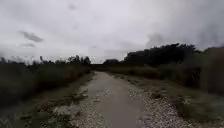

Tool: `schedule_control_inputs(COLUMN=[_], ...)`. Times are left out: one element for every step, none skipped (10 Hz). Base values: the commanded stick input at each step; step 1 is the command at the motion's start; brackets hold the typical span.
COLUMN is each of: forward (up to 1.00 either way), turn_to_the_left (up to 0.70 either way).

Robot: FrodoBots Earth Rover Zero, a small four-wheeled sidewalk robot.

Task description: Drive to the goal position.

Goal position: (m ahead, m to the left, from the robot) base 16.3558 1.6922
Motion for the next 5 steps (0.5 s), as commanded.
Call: schedule_control_inputs(forward=[0.7,0.7,0.7,0.7,0.7], turn_to_the_left=[0.0,0.0,0.0,0.0,0.0])
